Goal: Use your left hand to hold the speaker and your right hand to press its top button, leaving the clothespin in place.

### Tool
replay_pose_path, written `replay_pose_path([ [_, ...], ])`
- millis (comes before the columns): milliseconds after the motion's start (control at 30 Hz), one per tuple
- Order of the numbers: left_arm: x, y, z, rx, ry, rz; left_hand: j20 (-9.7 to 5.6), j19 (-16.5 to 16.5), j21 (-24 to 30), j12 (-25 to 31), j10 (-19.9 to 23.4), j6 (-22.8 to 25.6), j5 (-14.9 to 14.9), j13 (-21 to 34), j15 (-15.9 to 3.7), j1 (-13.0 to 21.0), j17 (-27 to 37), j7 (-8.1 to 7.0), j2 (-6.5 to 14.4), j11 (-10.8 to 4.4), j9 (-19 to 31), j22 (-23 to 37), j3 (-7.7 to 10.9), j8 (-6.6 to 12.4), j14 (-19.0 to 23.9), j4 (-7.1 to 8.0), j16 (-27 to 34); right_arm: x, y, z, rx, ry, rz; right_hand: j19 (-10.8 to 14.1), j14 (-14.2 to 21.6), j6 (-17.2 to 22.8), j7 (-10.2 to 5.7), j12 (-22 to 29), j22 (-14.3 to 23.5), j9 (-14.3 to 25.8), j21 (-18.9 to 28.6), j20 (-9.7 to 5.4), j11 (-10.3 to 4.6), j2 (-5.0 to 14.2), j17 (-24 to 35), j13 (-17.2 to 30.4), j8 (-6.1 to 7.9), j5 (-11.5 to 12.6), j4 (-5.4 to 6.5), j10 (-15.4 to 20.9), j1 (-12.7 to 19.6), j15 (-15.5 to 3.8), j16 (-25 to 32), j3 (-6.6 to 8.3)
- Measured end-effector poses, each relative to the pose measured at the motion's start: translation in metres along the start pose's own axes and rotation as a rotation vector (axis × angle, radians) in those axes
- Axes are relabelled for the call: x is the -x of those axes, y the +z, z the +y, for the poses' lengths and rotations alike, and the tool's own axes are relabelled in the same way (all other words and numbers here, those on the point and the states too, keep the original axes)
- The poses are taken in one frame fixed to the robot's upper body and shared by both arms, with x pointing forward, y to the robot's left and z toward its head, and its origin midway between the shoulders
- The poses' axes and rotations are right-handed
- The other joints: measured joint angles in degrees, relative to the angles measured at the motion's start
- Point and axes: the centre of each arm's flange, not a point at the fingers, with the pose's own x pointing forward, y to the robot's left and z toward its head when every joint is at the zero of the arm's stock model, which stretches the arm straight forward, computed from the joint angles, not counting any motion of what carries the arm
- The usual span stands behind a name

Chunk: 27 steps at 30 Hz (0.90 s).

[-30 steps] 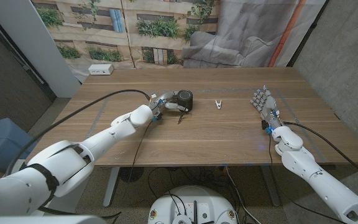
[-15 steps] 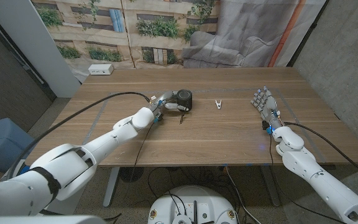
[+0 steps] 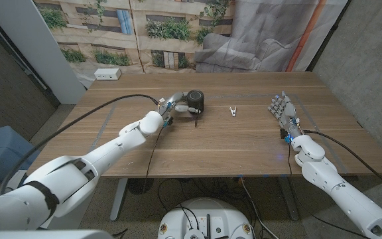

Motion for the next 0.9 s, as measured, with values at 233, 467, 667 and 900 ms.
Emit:
replay_pose_path([
  [233,-0.002,0.011,0.011,0.007,-0.001,-0.005,-0.21,2.2,0.4,0.5,1.2,0.9,0.2,0.5,0.69,0.0,0.0,0.9,0.0,1.18,0.1,0.0,-0.07,0.02,1.5,0.07,0.2,-0.003,0.001,0.0,-0.001,0.004,-0.004,0.0,0.0,0.0,0.0,0.0,0.0,0.0,0.0,0.0,0.0,0.0,0.0,0.0,0.0,0.0,0.0,0.0,0.0,0.0,0.0,0.0],
  [467,-0.005,0.018,0.019,0.022,-0.011,0.0,-0.23,3.2,0.6,1.2,1.9,1.8,0.4,1.2,1.78,0.0,0.2,1.82,0.0,1.91,0.4,0.0,0.01,0.07,2.8,-0.01,1.5,-0.005,0.002,0.0,-0.003,0.007,-0.006,0.0,0.0,0.0,0.0,0.0,0.0,0.0,0.0,0.0,0.0,0.0,0.0,0.0,0.0,0.0,-0.17,0.0,0.0,0.0,0.0,-0.17],
  [667,-0.006,0.018,0.021,0.049,-0.031,0.025,-0.31,4.4,0.9,1.2,2.4,2.1,0.4,1.3,1.93,0.0,0.6,2.12,0.0,2.4,0.6,0.3,0.01,0.08,2.9,-0.01,1.9,-0.007,0.004,0.001,-0.003,0.008,-0.009,0.0,0.0,0.0,0.0,0.0,0.0,0.0,0.0,0.0,0.0,0.0,0.0,0.0,0.0,0.0,-0.16,0.0,0.0,0.0,0.0,-0.17],
  [900,-0.011,0.023,0.026,0.082,-0.062,0.047,-0.33,5.6,1.1,1.4,2.6,2.5,0.4,1.3,2.24,0.0,0.6,2.53,0.0,2.62,1.2,0.3,-0.08,0.09,3.2,-0.08,2.5,-0.01,0.005,0.001,-0.002,0.009,-0.003,0.0,0.0,0.0,0.0,0.0,0.0,0.0,0.0,0.0,0.0,0.0,0.0,0.0,0.0,0.0,-0.16,0.0,0.0,0.0,0.0,-0.16],
])
